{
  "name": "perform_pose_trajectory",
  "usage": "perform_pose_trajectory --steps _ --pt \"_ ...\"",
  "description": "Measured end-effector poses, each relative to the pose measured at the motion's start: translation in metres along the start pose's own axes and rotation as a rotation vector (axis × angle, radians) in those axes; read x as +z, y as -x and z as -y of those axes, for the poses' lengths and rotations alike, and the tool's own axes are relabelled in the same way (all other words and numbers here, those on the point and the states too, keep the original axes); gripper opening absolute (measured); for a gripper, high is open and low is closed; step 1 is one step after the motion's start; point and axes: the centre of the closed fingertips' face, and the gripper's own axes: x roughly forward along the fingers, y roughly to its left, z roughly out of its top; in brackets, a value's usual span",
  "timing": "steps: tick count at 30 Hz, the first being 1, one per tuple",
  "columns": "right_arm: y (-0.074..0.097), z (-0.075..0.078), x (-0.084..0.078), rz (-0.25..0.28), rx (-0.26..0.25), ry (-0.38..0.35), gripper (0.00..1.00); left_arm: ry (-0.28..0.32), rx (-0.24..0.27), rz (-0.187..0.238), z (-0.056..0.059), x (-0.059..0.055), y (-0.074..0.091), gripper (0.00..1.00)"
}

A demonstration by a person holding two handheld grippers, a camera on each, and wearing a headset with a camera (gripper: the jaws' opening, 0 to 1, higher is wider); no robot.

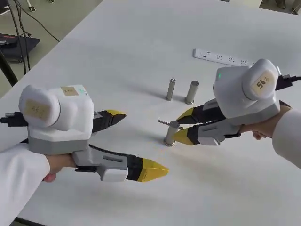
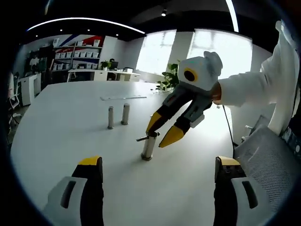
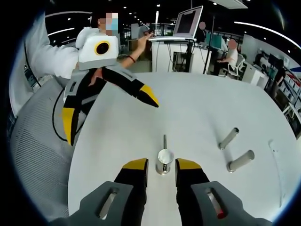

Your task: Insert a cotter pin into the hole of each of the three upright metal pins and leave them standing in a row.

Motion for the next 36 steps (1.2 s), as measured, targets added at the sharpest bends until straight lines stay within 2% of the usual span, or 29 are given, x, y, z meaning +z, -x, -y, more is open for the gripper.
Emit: perform_pose_trajectory --steps 4,7,15,17,24,27,31,36 --pt "-0.003 0.001 -0.002 -0.005 0.001 -0.019 0.17 -0.031 0.008 -0.019 0.003 -0.004 0.002 0.99" --pt "-0.004 0.004 -0.002 -0.002 -0.008 -0.026 0.17 -0.093 0.050 -0.089 -0.003 -0.016 0.007 0.99" --pt "-0.007 0.002 0.002 0.032 0.005 -0.053 0.14 -0.065 0.063 -0.096 0.004 -0.024 0.018 0.99" --pt "-0.008 0.001 0.001 0.035 0.006 -0.055 0.13 -0.047 0.090 -0.093 0.001 -0.025 0.021 0.99" --pt "-0.012 0.002 -0.002 0.042 0.006 -0.072 0.11 -0.037 0.111 -0.088 0.001 -0.023 0.030 0.99" --pt "-0.013 0.005 -0.001 0.069 0.006 -0.102 0.09 -0.032 0.117 -0.092 0.000 -0.025 0.032 0.99" --pt "-0.013 0.004 0.000 0.078 0.001 -0.063 0.09 -0.022 0.114 -0.120 0.001 -0.036 0.030 0.99" --pt "-0.012 0.002 0.000 0.073 0.015 -0.032 0.09 -0.026 0.109 -0.127 0.004 -0.037 0.029 0.99"
